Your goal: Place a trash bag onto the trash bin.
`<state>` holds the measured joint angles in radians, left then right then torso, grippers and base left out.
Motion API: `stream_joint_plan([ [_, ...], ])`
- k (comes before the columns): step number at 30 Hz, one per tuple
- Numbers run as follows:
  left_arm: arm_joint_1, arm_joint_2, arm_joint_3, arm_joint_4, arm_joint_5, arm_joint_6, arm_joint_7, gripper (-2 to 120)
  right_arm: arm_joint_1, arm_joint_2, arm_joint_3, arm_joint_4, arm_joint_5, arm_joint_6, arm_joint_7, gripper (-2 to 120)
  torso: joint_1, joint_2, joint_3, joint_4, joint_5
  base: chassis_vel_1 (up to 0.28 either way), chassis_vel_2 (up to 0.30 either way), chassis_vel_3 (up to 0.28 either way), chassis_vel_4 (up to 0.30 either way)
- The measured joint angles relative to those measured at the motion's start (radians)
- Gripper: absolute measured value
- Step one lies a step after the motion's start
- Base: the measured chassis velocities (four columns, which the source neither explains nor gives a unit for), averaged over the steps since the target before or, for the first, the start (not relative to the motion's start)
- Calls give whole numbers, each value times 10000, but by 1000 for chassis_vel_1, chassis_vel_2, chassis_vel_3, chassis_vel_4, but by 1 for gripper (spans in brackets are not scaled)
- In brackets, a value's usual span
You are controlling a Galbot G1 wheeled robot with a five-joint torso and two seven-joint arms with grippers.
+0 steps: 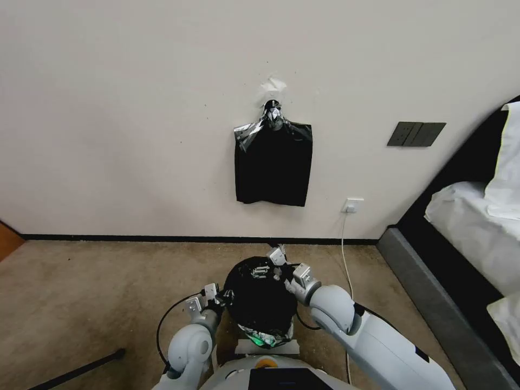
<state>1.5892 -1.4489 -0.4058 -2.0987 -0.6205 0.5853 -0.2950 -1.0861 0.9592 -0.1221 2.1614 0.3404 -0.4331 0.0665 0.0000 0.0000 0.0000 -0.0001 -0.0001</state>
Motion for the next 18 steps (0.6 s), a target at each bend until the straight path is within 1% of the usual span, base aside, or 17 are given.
stream_joint_plan([
  [3, 29, 29, -31, -136, 74, -8, 141, 78, 3, 14, -6, -16, -9, -5, -3, 100, 0, 0, 0, 0, 1, 0, 0, 0, 0],
  [4, 29, 29, -31, -136, 74, -8, 141, 78, 3, 14, -6, -16, -9, -5, -3, 100, 0, 0, 0, 0, 1, 0, 0, 0, 0],
  [7, 44, 83, -60, -186, 376, -155, 387, 93, 28, 35, -6, -16, -12, -12, -3, 100, 0, 0, 0, 1, 0, 0, 0, 0, 0],
  [8, 44, 83, -60, -186, 376, -155, 387, 93, 28, 35, -6, -16, -12, -12, -3, 100, 0, 0, 0, 1, 0, 0, 0, 0, 0],
  [10, 58, 107, -90, -236, 549, -431, 651, 99, 33, 86, 12, -14, -33, -18, 6, 100, 0, 0, 0, 1, 1, 0, 0, 0, 0],
  [12, 114, 107, -129, -223, 1028, -1322, 1076, 99, -95, 203, 168, -14, -126, -19, 99, 100, 0, 0, 0, 4, 0, 0, 0, 0, 0],
  [13, 114, 107, -129, -223, 1028, -1322, 1076, 99, -95, 203, 168, -14, -126, -19, 99, 100, 0, 0, 0, 4, 0, 0, 0, 0, 0],
  [14, 193, 86, -206, -151, 1482, -2327, 1379, 100, -341, 334, 421, -14, -225, -11, 245, 100, 0, 0, 0, 3, 3, 0, 0, 0, 0],
  [16, 359, 74, -418, -18, 2213, -4105, 1616, 100, -1028, 581, 1036, -41, -551, 106, 653, 100, 0, 0, 0, 1, -1, 0, 0, 0, 0],
  [17, 359, 74, -418, -18, 2213, -4105, 1616, 100, -1028, 581, 1036, -41, -551, 106, 653, 100, 0, 0, 0, 1, -1, 0, 0, 0, 0],
  [18, 384, 86, -493, -1, 2381, -4372, 1653, 100, -1250, 650, 1222, -70, -642, 191, 767, 100, 0, 0, 0, 2, 3, 0, 0, 0, 0],
])
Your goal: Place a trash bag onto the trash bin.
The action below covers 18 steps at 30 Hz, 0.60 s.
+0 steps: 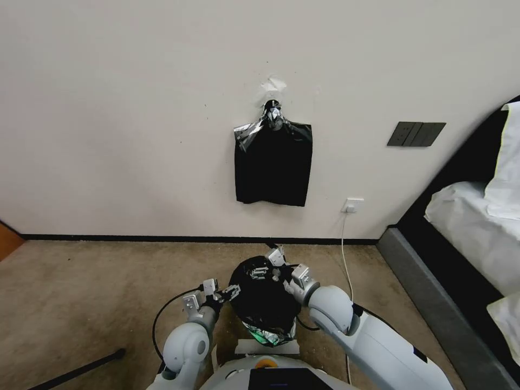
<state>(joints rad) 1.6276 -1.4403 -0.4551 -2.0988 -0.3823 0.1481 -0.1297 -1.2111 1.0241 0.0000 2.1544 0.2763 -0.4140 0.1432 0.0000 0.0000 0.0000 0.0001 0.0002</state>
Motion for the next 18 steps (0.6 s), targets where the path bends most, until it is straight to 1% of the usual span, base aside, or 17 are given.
stream_joint_plan([
  [1, 22, 14, -68, 16, 117, -199, 32, 100, -157, 42, 134, -23, -66, 58, 77, 100, 0, 0, 0, -1, 0, 0, 0, 0, 0],
  [3, 162, 123, -581, 186, 554, -1201, 338, 100, -1124, 383, 1000, -229, -512, 573, 402, 100, 0, 0, 0, -3, -4, 0, 0, 0, 0],
  [4, 162, 123, -581, 186, 554, -1201, 338, 100, -1124, 383, 1000, -229, -512, 573, 402, 100, 0, 0, 0, -3, -4, 0, 0, 0, 0],
  [5, 191, 155, -801, 272, 688, -1495, 458, 100, -1469, 516, 1288, -321, -641, 799, 469, 100, 0, 0, 0, -4, -3, 0, 0, 0, 0],
  [6, 247, 203, -1097, 406, 850, -1925, 641, 100, -1995, 762, 1784, -467, -890, 1219, 521, 100, 0, 1, 0, -2, 0, 0, 0, 0, 0],
  [7, 335, 242, -1444, 593, 1094, -2424, 788, 100, -2620, 1216, 2470, -641, -1234, 1857, 537, 100, 0, 0, 0, -3, -4, 0, 0, 0, 0],
  [8, 335, 242, -1444, 593, 1094, -2424, 788, 100, -2620, 1216, 2470, -641, -1234, 1857, 537, 100, 0, 0, 0, -3, -4, 0, 0, 0, 0],
  [11, 479, 202, -1647, 782, 1403, -3006, 941, 100, -3218, 1802, 3023, -716, -1435, 2489, 532, 100, 0, 0, 0, -3, -4, 0, 0, 0, 0],
  [15, 541, 129, -1703, 867, 1614, -3210, 1180, 100, -3327, 2065, 3215, -786, -1821, 2864, 355, 100, 0, 0, 0, 0, -3, 0, 0, 0, 0],
  [18, 550, 112, -1702, 877, 1633, -3216, 1209, 100, -3327, 2098, 3247, -795, -1905, 2914, 281, 100, 0, 0, 0, -1, -2, 0, 0, 0, 0],
])
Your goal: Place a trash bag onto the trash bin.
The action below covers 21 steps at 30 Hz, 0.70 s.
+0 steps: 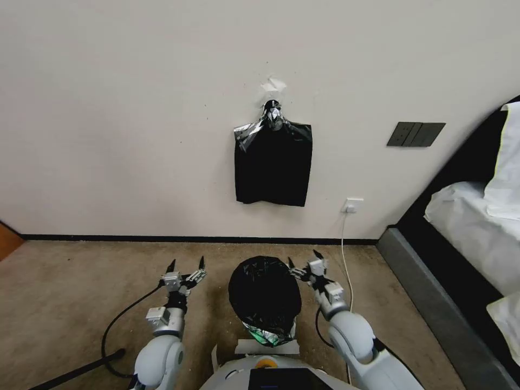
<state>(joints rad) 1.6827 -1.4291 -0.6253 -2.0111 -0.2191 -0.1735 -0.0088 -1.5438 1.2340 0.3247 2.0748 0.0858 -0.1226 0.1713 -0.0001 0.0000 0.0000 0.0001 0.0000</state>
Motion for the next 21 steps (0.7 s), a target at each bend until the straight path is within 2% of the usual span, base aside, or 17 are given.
stream_joint_plan([
  [21, -6, -5, 35, -1, -29, 76, -22, 100, 66, -36, -53, 1, 6, -29, -36, 100, 0, 0, 0, -1, 0, 0, 0, 0, 0],
])
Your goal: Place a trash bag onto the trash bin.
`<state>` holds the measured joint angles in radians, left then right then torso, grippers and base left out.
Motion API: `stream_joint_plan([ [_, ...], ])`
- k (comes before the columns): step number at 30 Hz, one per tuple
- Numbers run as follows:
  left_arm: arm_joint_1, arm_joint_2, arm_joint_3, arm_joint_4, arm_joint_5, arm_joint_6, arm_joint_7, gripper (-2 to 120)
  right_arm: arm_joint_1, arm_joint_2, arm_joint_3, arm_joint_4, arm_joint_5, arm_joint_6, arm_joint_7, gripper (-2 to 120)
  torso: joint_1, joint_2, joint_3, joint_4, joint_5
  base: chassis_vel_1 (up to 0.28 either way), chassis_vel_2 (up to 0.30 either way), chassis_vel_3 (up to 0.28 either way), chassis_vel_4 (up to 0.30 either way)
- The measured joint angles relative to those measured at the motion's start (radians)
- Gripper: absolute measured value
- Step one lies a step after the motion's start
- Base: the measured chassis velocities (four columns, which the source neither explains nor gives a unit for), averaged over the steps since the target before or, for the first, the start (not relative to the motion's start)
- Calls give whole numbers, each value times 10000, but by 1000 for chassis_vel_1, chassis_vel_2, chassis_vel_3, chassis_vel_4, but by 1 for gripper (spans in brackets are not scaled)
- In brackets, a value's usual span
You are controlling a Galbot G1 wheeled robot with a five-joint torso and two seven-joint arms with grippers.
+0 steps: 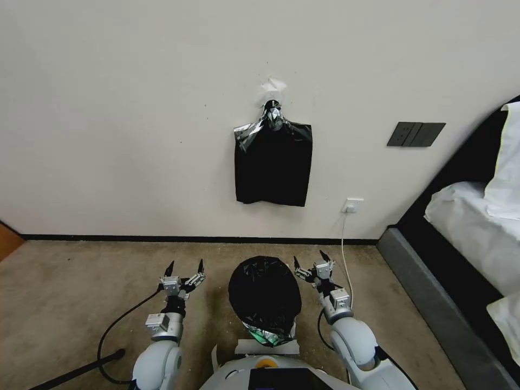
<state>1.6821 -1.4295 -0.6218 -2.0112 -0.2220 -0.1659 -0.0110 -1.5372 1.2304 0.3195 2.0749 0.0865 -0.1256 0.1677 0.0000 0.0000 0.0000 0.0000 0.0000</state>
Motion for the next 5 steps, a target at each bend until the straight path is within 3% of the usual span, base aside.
stream_joint_plan([
  [5, -2, 0, 4, -2, -6, 9, -6, 100, 6, -3, -6, 2, 5, -10, -1, 100, 0, 0, 0, 0, 0, 0, 0, 0, 0],
])
